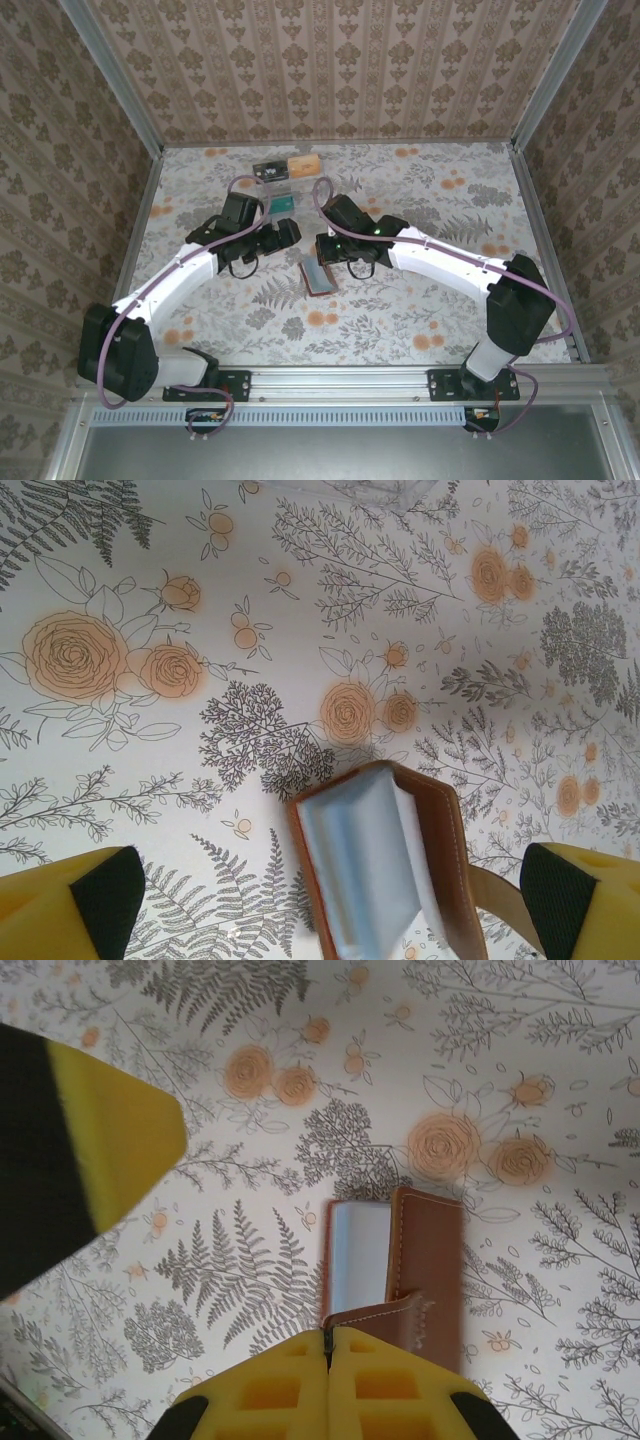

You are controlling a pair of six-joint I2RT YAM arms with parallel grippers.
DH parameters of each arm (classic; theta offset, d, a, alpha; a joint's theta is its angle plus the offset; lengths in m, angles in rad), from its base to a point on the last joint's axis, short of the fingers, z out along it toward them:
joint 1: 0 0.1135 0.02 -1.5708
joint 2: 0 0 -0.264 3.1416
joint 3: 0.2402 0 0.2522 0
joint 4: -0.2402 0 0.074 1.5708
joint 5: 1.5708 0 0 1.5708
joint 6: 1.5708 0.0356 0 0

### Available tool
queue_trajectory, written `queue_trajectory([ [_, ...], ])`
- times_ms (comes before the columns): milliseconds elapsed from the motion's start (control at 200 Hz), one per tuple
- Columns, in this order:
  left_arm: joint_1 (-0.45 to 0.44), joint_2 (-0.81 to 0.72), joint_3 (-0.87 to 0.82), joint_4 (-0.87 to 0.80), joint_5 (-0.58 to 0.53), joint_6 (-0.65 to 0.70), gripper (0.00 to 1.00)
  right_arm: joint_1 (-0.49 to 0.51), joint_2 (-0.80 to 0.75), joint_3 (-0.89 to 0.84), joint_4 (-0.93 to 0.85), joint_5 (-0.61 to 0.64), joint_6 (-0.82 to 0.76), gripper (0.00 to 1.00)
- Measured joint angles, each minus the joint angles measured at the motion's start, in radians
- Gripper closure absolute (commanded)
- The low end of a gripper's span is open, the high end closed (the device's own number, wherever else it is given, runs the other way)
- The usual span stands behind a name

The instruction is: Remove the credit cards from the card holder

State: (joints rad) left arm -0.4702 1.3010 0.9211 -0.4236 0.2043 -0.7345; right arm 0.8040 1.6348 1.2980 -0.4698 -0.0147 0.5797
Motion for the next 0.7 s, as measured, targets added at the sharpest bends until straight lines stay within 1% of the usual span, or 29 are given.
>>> queue_trajectory([
  [210,0.0,-0.001,-0.001,0.0,0.0,0.006,0.01,-0.027,-0.026,-0.048,-0.006,0.019,0.003,1.0],
  [355,0.0,-0.003,-0.004,-0.001,0.0,0.01,0.01,-0.066,-0.072,-0.109,-0.037,0.091,0.003,1.0],
  [480,0.0,-0.003,-0.004,-0.001,0.001,0.011,0.02,-0.119,-0.086,-0.16,-0.081,0.16,0.002,1.0],
  [515,0.0,-0.003,-0.004,-0.001,0.001,0.013,0.02,-0.137,-0.086,-0.18,-0.088,0.17,0.0,0.9],
  [555,-0.002,-0.003,-0.004,-0.001,0.001,0.014,0.02,-0.155,-0.086,-0.202,-0.089,0.169,-0.003,0.68],
  [565,-0.002,-0.003,-0.004,-0.001,0.001,0.014,0.02,-0.159,-0.086,-0.208,-0.089,0.167,-0.005,0.66],
  [675,-0.012,-0.003,-0.004,-0.001,0.001,0.018,0.02,-0.186,-0.085,-0.248,-0.082,0.133,-0.026,0.58],
  [700,-0.015,-0.003,-0.004,-0.001,0.002,0.019,0.02,-0.186,-0.084,-0.251,-0.076,0.117,-0.029,0.58],
])
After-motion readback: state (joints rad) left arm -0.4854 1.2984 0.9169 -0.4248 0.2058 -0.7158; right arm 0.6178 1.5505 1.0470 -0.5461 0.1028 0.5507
